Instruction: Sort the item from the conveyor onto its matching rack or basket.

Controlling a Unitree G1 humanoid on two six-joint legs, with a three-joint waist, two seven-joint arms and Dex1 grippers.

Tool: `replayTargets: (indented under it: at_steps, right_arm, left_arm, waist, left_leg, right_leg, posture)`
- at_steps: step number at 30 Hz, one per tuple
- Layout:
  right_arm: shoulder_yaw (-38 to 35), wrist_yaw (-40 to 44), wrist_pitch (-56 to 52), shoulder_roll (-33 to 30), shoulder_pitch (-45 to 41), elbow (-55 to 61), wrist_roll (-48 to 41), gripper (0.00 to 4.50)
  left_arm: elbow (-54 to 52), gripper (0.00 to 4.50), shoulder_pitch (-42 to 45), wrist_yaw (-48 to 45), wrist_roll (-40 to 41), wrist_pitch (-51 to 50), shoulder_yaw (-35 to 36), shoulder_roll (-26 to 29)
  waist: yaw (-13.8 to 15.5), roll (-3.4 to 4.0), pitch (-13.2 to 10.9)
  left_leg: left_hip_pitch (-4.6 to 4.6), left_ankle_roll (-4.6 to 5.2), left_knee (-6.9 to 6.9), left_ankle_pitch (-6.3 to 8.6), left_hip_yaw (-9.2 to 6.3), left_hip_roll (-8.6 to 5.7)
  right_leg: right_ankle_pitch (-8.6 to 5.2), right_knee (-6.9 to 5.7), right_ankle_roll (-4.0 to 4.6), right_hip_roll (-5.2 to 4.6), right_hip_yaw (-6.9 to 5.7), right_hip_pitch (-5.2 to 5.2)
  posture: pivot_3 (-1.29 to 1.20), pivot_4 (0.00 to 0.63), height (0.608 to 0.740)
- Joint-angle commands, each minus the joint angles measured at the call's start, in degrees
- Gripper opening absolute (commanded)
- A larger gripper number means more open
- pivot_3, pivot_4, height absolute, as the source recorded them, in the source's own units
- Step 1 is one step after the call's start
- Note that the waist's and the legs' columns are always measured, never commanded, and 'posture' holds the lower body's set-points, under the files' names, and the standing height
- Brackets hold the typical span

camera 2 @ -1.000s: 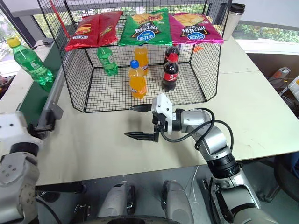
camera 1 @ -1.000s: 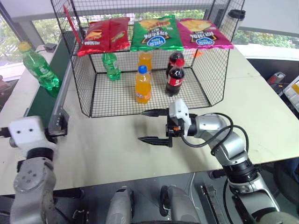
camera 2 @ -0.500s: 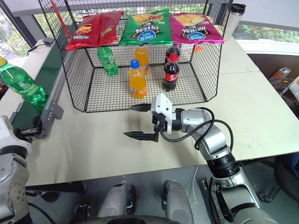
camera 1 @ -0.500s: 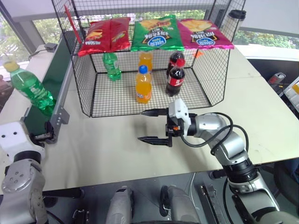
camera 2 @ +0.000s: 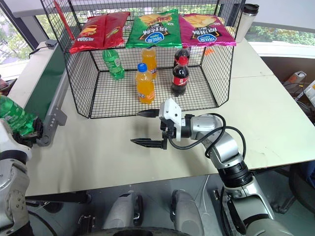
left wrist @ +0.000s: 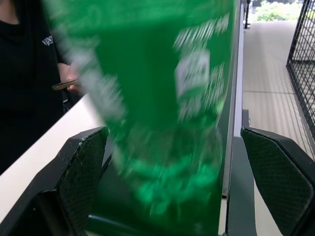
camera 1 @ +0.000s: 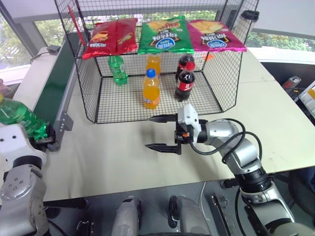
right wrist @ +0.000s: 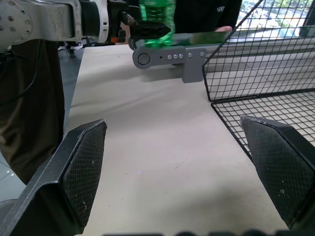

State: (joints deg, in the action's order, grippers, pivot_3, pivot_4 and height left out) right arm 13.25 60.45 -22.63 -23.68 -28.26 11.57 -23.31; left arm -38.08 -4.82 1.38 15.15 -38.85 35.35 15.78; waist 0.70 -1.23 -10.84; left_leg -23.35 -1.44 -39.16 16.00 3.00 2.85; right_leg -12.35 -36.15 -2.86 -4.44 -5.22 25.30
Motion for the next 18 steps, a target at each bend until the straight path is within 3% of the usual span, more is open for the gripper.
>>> replayTargets:
  at_steps: [1,4,13,18]
  right_arm:
    - [-0.29,-0.69,-0.51,-0.12,-1.45,3.35,-0.67,4.50]
    - [-0.29,-1.06,-1.09,-0.08,-1.77,3.54,-0.66,4.50]
    - [-0.26,-1.45,-2.05,-0.20,-1.68,4.10,-0.74,4.50]
    - [-0.35,-1.22,-2.04,-0.85,-1.70,3.62,-0.35,4.50]
  left_arm:
    - [-0.32,3.95,-0.56,-0.55,-0.28,2.53,0.83,0.54]
    - [-0.68,2.71,-1.48,-0.80,-0.04,3.36,0.42,-0.13]
    - [-2.72,2.63,-0.21,0.26,-0.02,3.53,0.40,0.84]
    - [-8.15,2.63,0.07,-4.60,3.14,0.67,-1.87,5.16]
  waist:
    - [0.05,0.00,0.00]
    - [0.09,0.01,0.00]
    - [0.09,0.00,0.00]
    - [0.04,0.00,0.00]
  left_leg:
    - [0.00,0.00,0.00,0.00,0.00,0.00]
    - [0.00,0.00,0.00,0.00,0.00,-0.01]
    - [0.01,0.00,0.00,0.00,-0.01,0.00]
    - [-0.03,0.00,0.00,0.00,-0.01,-0.01]
  right_leg:
    - [0.00,0.00,0.00,0.00,0.00,0.00]
    - [-0.01,0.00,0.01,-0.02,0.00,-0.01]
    - [-0.02,0.00,0.03,-0.03,-0.01,-0.02]
    - [-0.01,0.01,0.02,-0.02,-0.01,0.02]
  posture:
    - [0.00,0.150,0.740]
    - [0.00,0.150,0.740]
    - [0.00,0.150,0.740]
    - [0.00,0.150,0.740]
